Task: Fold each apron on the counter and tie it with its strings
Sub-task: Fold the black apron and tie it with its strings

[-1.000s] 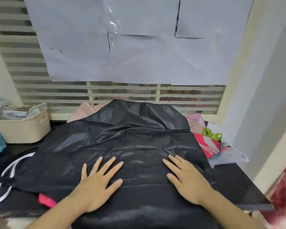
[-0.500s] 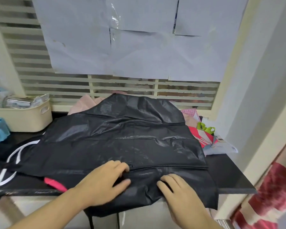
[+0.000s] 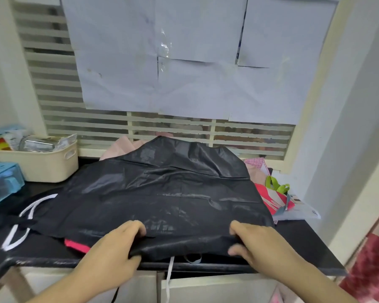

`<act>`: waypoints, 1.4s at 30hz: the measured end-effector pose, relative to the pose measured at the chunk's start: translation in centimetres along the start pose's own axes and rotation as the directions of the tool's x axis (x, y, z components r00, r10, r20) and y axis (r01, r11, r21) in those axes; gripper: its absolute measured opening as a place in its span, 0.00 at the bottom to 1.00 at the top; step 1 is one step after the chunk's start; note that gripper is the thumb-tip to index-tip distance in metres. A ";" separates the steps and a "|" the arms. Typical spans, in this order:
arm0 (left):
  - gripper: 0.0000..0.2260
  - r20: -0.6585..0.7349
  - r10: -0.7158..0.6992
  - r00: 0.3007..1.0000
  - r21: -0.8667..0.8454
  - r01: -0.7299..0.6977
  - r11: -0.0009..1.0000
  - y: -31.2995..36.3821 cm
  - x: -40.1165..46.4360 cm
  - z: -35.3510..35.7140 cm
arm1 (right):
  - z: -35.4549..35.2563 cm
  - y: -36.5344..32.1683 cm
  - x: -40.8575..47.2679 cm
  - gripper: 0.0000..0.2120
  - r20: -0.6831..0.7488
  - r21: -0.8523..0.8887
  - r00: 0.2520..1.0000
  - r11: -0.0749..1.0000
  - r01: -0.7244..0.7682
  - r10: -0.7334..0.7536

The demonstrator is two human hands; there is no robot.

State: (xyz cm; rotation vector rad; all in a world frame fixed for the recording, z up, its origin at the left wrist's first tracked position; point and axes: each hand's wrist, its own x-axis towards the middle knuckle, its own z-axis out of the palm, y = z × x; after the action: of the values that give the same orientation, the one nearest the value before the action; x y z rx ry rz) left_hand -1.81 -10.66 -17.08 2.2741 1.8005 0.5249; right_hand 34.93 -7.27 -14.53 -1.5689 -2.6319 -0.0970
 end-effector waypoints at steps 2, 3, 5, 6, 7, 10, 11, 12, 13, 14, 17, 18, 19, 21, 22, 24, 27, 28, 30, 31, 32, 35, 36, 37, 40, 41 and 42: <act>0.17 0.048 -0.009 0.999 -0.120 0.014 0.993 -0.6 0.4 -1.1 | -0.3 0.8 -0.9 0.12 0.107 -0.021 0.994 1.000 -0.013 0.016; 0.16 0.129 0.012 0.992 -0.154 0.008 0.988 -0.6 0.4 -2.0 | -0.4 1.2 -1.3 0.12 0.126 -0.056 0.991 0.998 -0.034 0.041; 0.15 0.293 0.060 0.954 -0.175 -0.008 0.985 -0.4 0.5 -3.7 | -1.2 1.8 -2.0 0.13 0.146 -0.032 0.980 0.990 -0.135 0.138; 0.14 0.341 0.065 0.938 -0.200 0.005 0.980 -0.4 0.5 -4.6 | -1.8 2.1 -2.2 0.13 0.156 0.028 0.968 0.979 -0.202 0.195; 0.13 0.381 0.060 0.923 -0.238 0.034 0.971 -0.5 0.4 -5.2 | -2.3 2.4 -2.4 0.13 0.157 0.095 0.955 0.959 -0.267 0.250; 0.07 0.284 -0.019 0.959 -0.168 0.069 0.983 -2.1 1.1 -5.4 | -3.8 3.6 -2.8 0.12 0.145 0.217 0.926 0.902 -0.373 0.348; 0.08 0.207 -0.062 0.976 -0.119 0.088 0.989 -2.7 1.3 -5.3 | -4.0 4.1 -2.9 0.12 0.140 0.233 0.925 0.896 -0.378 0.354; 0.09 0.123 -0.098 0.988 -0.094 0.110 0.990 -3.3 1.5 -5.2 | -4.1 4.6 -2.9 0.12 0.129 0.239 0.923 0.891 -0.385 0.364; 0.10 0.046 -0.133 0.990 -0.097 0.137 0.986 -3.7 1.7 -5.1 | -4.3 5.0 -3.0 0.13 0.109 0.248 0.920 0.886 -0.392 0.377; 0.11 -0.007 -0.163 0.987 -0.123 0.161 0.979 -4.1 1.9 -5.1 | -4.5 5.4 -3.1 0.14 0.092 0.264 0.916 0.877 -0.402 0.392; 0.04 -0.041 -0.196 0.980 -0.315 0.173 0.933 -5.3 2.2 -5.7 | -5.0 6.5 -3.3 0.21 0.050 0.370 0.910 0.839 -0.400 0.412; 0.14 -0.066 -0.215 0.974 -0.414 0.169 0.894 -5.6 2.4 -6.1 | -5.3 6.7 -3.5 0.22 0.032 0.425 0.904 0.813 -0.398 0.426; 0.22 -0.066 -0.237 0.969 -0.497 0.174 0.850 -5.8 2.4 -6.4 | -5.5 6.8 -3.6 0.22 0.009 0.493 0.896 0.778 -0.390 0.444; 0.26 -0.064 -0.255 0.965 -0.616 0.163 0.771 -4.7 2.5 -7.2 | -6.2 6.7 -3.9 0.21 -0.037 0.639 0.866 0.678 -0.363 0.499; 0.22 -0.049 -0.249 0.967 -0.641 0.161 0.751 -4.1 2.6 -7.8 | -6.5 6.4 -4.2 0.19 -0.056 0.696 0.849 0.630 -0.344 0.526; 0.16 -0.053 -0.223 0.973 -0.617 0.144 0.774 -3.3 3.0 -8.8 | -6.9 5.8 -4.4 0.13 -0.069 0.797 0.802 0.516 -0.313 0.593; 0.20 -0.117 -0.158 0.980 -0.396 0.100 0.913 -3.4 4.2 -9.6 | -7.2 5.3 -3.9 0.13 -0.072 0.876 0.756 0.404 -0.265 0.650; 0.20 -0.132 -0.152 0.980 -0.338 0.099 0.936 -3.3 4.8 -9.7 | -7.1 5.4 -3.4 0.13 -0.073 0.882 0.749 0.394 -0.260 0.658; 0.16 -0.150 -0.168 0.974 -0.258 0.126 0.958 -3.4 5.9 -9.6 | -6.9 6.0 -2.3 0.13 -0.063 0.861 0.742 0.413 -0.298 0.668; 0.16 -0.167 -0.181 0.969 -0.199 0.147 0.969 -3.5 6.5 -9.4 | -6.6 6.5 -1.6 0.13 -0.047 0.842 0.740 0.425 -0.332 0.671; 0.18 -0.187 -0.197 0.962 -0.137 0.173 0.975 -3.7 7.3 -9.2 | -6.2 7.1 -0.6 0.13 -0.039 0.821 0.743 0.445 -0.358 0.668; 0.18 -0.229 -0.235 0.945 -0.050 0.230 0.972 -4.2 9.5 -8.4 | -4.4 9.1 2.7 0.15 -0.040 0.704 0.752 0.553 -0.446 0.658; 0.17 -0.229 -0.237 0.944 -0.032 0.236 0.971 -4.2 10.5 -8.1 | -3.8 9.8 4.0 0.15 -0.038 0.666 0.750 0.576 -0.474 0.661; 0.15 -0.221 -0.234 0.947 -0.022 0.235 0.972 -4.4 11.4 -7.7 | -3.1 10.4 5.1 0.15 -0.034 0.633 0.744 0.591 -0.500 0.667; 0.09 -0.179 -0.228 0.957 -0.020 0.229 0.973 -5.0 14.5 -6.8 | -1.5 12.3 8.2 0.13 -0.021 0.560 0.717 0.602 -0.569 0.697; 0.07 -0.172 -0.221 0.960 -0.022 0.220 0.975 -5.3 15.7 -6.5 | -1.1 12.8 9.0 0.13 -0.022 0.554 0.703 0.593 -0.583 0.711; 0.06 -0.168 -0.215 0.962 -0.022 0.214 0.977 -5.6 16.7 -6.2 | -0.7 13.3 9.6 0.14 -0.025 0.552 0.686 0.583 -0.597 0.727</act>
State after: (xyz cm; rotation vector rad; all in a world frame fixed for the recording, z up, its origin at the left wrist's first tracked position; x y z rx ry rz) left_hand -6.00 6.47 -10.83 2.0510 2.0922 0.6981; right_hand 42.06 7.39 -12.65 -2.0290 -1.5155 0.3884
